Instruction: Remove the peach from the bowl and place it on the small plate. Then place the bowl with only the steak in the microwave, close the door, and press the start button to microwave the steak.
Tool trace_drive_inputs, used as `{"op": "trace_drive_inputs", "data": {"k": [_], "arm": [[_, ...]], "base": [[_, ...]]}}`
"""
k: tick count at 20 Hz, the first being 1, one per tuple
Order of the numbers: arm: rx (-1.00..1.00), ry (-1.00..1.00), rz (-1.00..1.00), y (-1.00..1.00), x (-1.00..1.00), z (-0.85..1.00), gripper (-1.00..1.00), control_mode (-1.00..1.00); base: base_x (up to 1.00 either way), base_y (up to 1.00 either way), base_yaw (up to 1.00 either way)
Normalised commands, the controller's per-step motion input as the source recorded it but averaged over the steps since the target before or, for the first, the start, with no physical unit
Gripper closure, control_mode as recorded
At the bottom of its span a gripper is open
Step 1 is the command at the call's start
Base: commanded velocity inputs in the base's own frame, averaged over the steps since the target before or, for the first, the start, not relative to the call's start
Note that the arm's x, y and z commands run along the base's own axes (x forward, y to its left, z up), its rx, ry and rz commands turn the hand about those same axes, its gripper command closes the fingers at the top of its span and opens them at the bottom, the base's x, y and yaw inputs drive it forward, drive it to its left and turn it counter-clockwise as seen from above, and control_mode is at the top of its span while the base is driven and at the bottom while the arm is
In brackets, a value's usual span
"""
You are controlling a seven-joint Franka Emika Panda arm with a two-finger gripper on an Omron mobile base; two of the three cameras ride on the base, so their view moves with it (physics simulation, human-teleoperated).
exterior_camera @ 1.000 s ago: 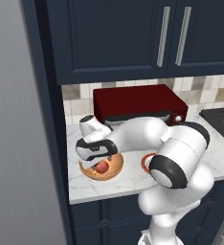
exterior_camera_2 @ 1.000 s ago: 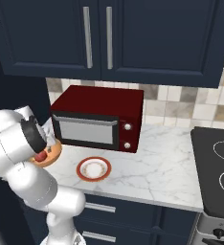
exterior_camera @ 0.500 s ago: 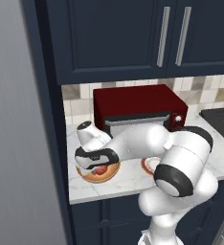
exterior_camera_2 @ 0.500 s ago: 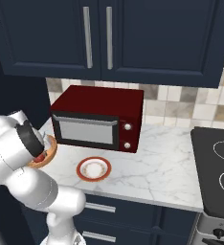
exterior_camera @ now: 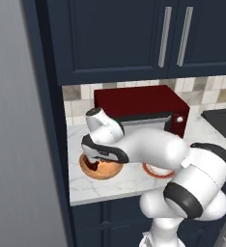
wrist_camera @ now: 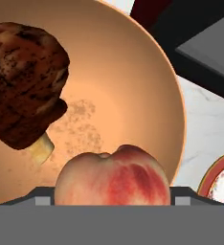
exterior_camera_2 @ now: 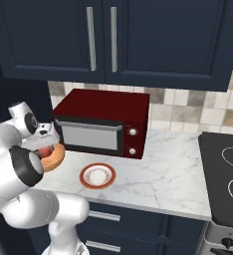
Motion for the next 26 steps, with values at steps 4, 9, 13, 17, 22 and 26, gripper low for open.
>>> {"op": "trace_drive_inputs", "data": {"k": [4,9,13,17,22,26], "arm": [[0.00,-0.09,0.00,-0.62,-0.47,1.00,1.00,-1.00],[0.04,-0.11,-0.12,-0.95,-0.75,0.47,1.00,-1.00],[0.21,-0.01,-0.25,-1.00,-0.77,-0.23,1.00,-1.00],[0.29,0.02,-0.17,-1.00,-0.28,-0.46,1.00,-1.00],[0.19,0.07,-0.06,-0.96,0.30,-0.15,1.00,-1.00],[0.08,0.11,0.00,-0.59,0.74,-0.34,1.00,-1.00]], "base": [[0.00,0.00,0.00],[0.00,0.00,0.00],[0.00,0.00,0.00],[0.00,0.00,0.00],[0.00,0.00,0.00],[0.00,0.00,0.00]]}}
